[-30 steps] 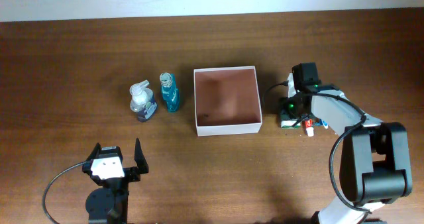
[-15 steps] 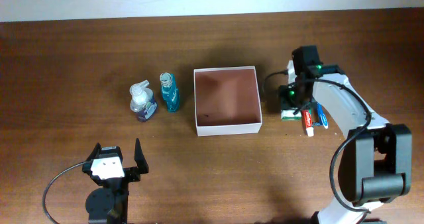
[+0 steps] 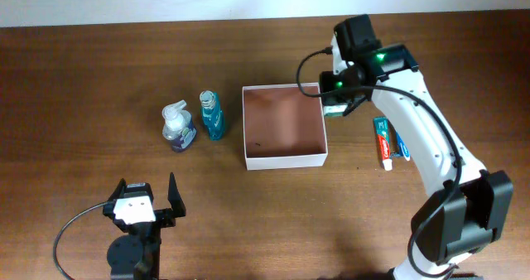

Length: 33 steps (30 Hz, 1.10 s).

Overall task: Pack container
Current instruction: 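Lift the soap bar and carry it left over the pink box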

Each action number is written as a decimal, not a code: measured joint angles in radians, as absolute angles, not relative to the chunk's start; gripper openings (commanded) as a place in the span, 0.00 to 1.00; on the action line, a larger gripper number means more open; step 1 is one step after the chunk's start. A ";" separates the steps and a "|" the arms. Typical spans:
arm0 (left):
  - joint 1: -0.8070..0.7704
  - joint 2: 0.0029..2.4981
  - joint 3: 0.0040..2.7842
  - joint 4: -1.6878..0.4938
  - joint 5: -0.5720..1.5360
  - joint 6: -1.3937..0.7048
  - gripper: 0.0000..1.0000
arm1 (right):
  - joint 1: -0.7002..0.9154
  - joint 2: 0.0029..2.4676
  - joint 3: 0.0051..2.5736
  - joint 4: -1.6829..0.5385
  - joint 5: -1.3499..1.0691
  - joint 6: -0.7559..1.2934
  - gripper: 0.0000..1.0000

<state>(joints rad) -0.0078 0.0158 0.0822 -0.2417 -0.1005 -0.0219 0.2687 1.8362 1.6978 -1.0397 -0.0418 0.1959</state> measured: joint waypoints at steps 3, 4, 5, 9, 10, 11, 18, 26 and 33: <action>-0.008 0.016 0.082 -0.242 -0.101 -0.022 0.99 | 0.312 1.832 1.703 -1.040 -0.030 0.235 0.35; -0.008 0.016 0.082 -0.242 -0.101 -0.022 0.99 | 0.328 1.832 1.703 -1.039 -0.024 0.246 0.35; -0.008 0.016 0.082 -0.242 -0.101 -0.022 0.99 | 0.344 1.832 1.703 -1.038 -0.019 0.256 0.35; -0.008 0.016 0.082 -0.242 -0.100 -0.022 0.99 | 0.413 1.838 1.703 -1.011 0.026 0.300 0.35; -0.008 0.016 0.082 -0.242 -0.101 -0.022 0.99 | 0.428 1.843 1.703 -1.007 0.038 0.312 0.35; -0.008 0.016 0.082 -0.242 -0.101 -0.022 0.99 | 0.438 1.849 1.703 -1.003 0.045 0.318 0.36; -0.008 0.016 0.082 -0.242 -0.100 -0.022 0.99 | 0.455 1.925 1.703 -0.981 0.072 0.361 0.35; -0.008 0.016 0.082 -0.242 -0.101 -0.022 0.99 | 0.458 2.033 1.703 -0.950 0.082 0.377 0.36; -0.008 0.016 0.082 -0.242 -0.101 -0.022 0.99 | 0.473 2.071 1.703 -0.914 0.083 0.390 0.36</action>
<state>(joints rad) -0.0078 0.0158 0.0822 -0.2417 -0.1005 -0.0219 0.4728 2.0708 1.7027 -0.9138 0.0826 0.3897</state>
